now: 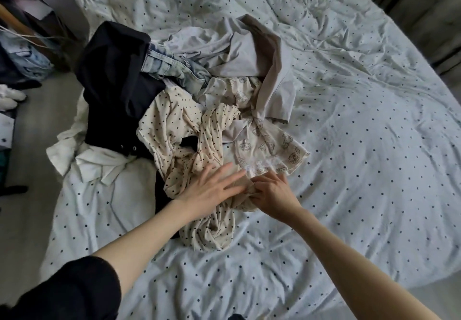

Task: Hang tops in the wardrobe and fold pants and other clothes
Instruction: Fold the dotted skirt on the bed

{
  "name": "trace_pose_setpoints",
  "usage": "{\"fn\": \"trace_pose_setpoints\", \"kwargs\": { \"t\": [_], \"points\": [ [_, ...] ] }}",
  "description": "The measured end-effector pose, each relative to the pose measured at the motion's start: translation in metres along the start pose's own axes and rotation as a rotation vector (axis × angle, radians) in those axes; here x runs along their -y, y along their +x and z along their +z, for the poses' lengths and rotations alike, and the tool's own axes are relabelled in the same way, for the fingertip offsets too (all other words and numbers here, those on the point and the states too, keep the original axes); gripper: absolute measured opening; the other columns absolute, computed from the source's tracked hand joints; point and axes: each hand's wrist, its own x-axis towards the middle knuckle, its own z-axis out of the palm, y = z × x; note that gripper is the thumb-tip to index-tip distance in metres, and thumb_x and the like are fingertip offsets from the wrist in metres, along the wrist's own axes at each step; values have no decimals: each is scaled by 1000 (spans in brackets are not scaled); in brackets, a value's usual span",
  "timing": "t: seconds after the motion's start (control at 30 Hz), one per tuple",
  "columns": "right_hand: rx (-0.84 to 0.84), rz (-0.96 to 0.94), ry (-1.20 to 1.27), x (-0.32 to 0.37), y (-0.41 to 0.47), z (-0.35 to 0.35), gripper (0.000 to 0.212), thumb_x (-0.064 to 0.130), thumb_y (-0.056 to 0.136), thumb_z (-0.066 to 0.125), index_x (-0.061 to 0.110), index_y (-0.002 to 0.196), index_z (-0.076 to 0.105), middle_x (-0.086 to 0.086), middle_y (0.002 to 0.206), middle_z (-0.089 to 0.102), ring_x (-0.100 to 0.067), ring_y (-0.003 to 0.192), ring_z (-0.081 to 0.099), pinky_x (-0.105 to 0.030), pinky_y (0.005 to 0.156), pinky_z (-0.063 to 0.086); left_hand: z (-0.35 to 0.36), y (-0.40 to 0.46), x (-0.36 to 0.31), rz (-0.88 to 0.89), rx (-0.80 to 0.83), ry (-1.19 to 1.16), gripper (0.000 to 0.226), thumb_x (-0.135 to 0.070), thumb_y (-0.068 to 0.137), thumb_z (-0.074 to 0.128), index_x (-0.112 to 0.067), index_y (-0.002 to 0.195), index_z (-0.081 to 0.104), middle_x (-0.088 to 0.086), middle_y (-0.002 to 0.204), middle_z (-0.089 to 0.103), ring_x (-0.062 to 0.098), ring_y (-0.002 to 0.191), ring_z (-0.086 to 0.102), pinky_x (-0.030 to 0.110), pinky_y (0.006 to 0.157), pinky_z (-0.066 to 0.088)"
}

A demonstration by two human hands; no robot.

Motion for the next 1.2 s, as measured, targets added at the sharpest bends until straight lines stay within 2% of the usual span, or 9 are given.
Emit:
{"fn": "trace_pose_setpoints", "kwargs": {
  "t": [0.2, 0.33, 0.43, 0.5, 0.6, 0.8, 0.87, 1.0, 1.2],
  "points": [
    [16, 80, -17, -10, -10, -4, 19, 22, 86, 63, 10, 71, 65, -8, 71, 67, -27, 96, 56, -34, 84, 28, 2, 14, 4, -132, 63, 116, 73, 15, 77, 39, -24, 137, 41, 3, 158, 2, 26, 144, -12, 51, 108, -17],
    [59, 134, -55, -19, -21, -12, 23, 33, 89, 60, 13, 79, 65, 0, 84, 67, -22, 101, 49, -35, 87, 26, 0, 18, 15, -229, -126, 14, 50, -5, 90, 48, -27, 134, 46, -4, 143, 40, 15, 136, 28, 39, 111, 14],
    [94, 181, -78, -29, -26, -18, 24, 34, 87, 61, 17, 102, 67, 1, 99, 65, -19, 108, 47, -31, 93, 27, -12, 14, 28, -359, -256, -278, 18, -9, 89, 55, -22, 101, 58, -5, 109, 62, 17, 101, 56, 37, 100, 33],
    [76, 240, -49, -34, -27, -25, 25, 24, 88, 61, 13, 110, 63, -4, 104, 64, -24, 105, 53, -31, 88, 36, -28, 9, 38, -454, -342, -418, 20, -6, 89, 55, -25, 85, 50, -6, 78, 60, 14, 66, 55, 35, 74, 48],
    [-48, 343, 96, -29, -17, -43, 6, 4, 84, 55, 6, 90, 56, -8, 90, 58, -31, 84, 57, -34, 67, 42, -56, 4, 48, -561, -476, -627, 29, -4, 90, 51, -28, 76, 43, -1, 71, 58, 12, 57, 51, 26, 53, 41],
    [-338, 479, 249, -7, 21, -121, 38, -6, 80, 52, 3, 117, 56, -16, 96, 64, -31, 87, 58, -31, 66, 39, -140, 5, 52, -622, -803, -904, 28, -3, 87, 49, -28, 75, 43, 3, 76, 53, 18, 61, 44, 29, 59, 35],
    [-364, 453, 203, 3, 29, -152, 22, -6, 80, 51, -2, 96, 67, -18, 83, 66, -26, 74, 56, -29, 60, 35, -168, 1, 49, -594, -850, -926, 26, -2, 89, 44, -27, 81, 43, -1, 76, 48, 14, 56, 38, 21, 50, 34],
    [-474, 487, 424, 28, 31, -212, 29, 5, 83, 57, 12, 56, 49, -2, 54, 44, -17, 57, 40, -24, 44, 28, -219, -14, 41, -501, -802, -892, 14, -5, 95, 46, -18, 97, 42, -2, 72, 47, 11, 56, 38, 10, 41, 30],
    [-728, 369, 936, 79, -7, -309, 8, 15, 82, 70, 19, 75, 67, 2, 74, 64, -9, 69, 58, -20, 58, 46, -298, -67, 12, -238, -674, -828, 41, 2, 82, 66, -10, 120, 55, 0, 104, 60, 8, 89, 58, 8, 67, 44]
  ]
}}
